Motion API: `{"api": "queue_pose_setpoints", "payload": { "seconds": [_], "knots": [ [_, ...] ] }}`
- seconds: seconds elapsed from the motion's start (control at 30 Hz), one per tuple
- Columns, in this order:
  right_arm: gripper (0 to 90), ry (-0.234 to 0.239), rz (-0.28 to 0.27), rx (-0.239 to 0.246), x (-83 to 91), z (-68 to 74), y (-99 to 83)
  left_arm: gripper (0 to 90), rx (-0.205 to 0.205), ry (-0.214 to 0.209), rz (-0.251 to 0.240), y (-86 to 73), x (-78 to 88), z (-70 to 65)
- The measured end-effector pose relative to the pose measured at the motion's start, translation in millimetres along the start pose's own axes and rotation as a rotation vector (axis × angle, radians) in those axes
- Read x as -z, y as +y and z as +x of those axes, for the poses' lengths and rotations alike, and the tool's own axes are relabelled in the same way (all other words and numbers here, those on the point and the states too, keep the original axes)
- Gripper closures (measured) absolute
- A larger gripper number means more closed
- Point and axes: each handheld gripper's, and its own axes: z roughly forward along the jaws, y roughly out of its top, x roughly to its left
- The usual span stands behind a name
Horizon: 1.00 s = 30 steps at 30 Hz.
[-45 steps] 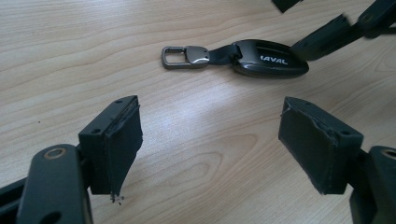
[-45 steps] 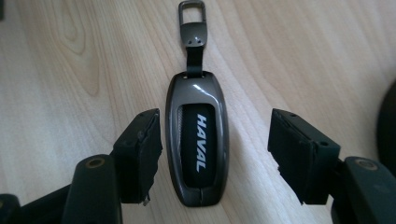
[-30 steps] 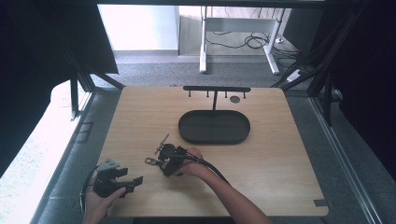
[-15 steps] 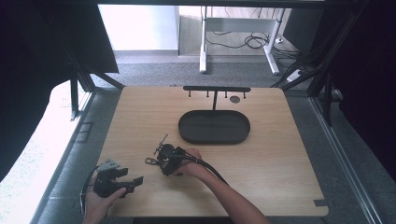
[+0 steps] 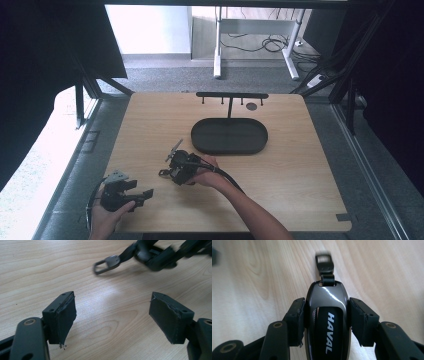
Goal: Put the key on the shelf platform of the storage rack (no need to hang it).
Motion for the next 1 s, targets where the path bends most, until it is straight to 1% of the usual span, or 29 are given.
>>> {"api": "queue_pose_setpoints", "payload": {
  "seconds": [0.1, 0.27, 0.3, 0.33, 0.37, 0.4, 0.43, 0.47, 0.5, 0.53, 0.57, 0.6, 0.73, 0.77, 0.8, 1.0],
  "knots": [
    [49.6, -0.002, -0.021, 0.002, 15.5, -0.7, 2.8, 21.9, -0.002, 0.001, 0.003, 0.0, -0.5, -0.1],
    [49.7, -0.01, -0.056, 0.003, 39.4, -6.2, 3.7, 21.9, -0.006, 0.003, 0.0, 0.2, -0.1, -0.2],
    [49.7, -0.01, -0.056, 0.003, 39.4, -6.2, 3.7, 21.9, -0.006, 0.003, 0.0, 0.2, -0.1, -0.2],
    [49.6, -0.015, -0.068, -0.011, 48.4, -8.7, 3.4, 21.9, -0.007, 0.0, 0.004, 0.1, -0.4, -0.1],
    [49.6, -0.016, -0.077, -0.01, 53.7, -11.2, 3.0, 21.9, -0.006, -0.001, 0.005, 0.0, -0.8, -0.2],
    [49.6, -0.016, -0.077, -0.01, 53.7, -11.2, 3.0, 21.9, -0.006, -0.001, 0.005, 0.0, -0.8, -0.2],
    [49.6, -0.022, -0.083, -0.019, 61.9, -14.7, 2.5, 21.9, -0.004, -0.003, 0.008, -0.1, -1.1, -0.5],
    [49.6, -0.022, -0.083, -0.019, 61.9, -14.7, 2.5, 21.8, -0.004, -0.003, 0.008, -0.1, -1.1, -0.5],
    [49.6, -0.027, -0.088, -0.016, 64.6, -16.5, 2.2, 21.8, -0.004, -0.003, 0.008, -0.1, -1.3, -0.6],
    [49.7, -0.034, -0.096, -0.026, 71.8, -20.6, 1.2, 21.8, -0.003, -0.003, 0.008, -0.1, -1.3, -0.4],
    [49.7, -0.034, -0.096, -0.026, 71.8, -20.6, 1.2, 21.9, -0.003, -0.003, 0.008, -0.1, -1.3, -0.4],
    [49.6, -0.033, -0.107, -0.034, 78.1, -26.3, -0.9, 21.9, -0.004, -0.002, 0.008, -0.1, -1.4, 0.0],
    [49.6, -0.038, -0.108, -0.042, 83.6, -31.6, -3.3, 21.8, -0.002, -0.002, 0.011, -0.3, -2.2, -0.5],
    [49.6, -0.039, -0.112, -0.043, 87.0, -35.6, -5.2, 21.8, -0.003, -0.003, 0.013, -0.3, -2.4, -0.5],
    [49.6, -0.039, -0.112, -0.043, 87.0, -35.6, -5.2, 21.8, -0.003, -0.006, 0.015, -0.3, -2.8, -0.5],
    [49.6, -0.051, -0.112, -0.061, 93.5, -45.8, -10.6, 21.7, -0.005, -0.008, 0.017, -0.5, -3.1, -0.4]
  ]
}}
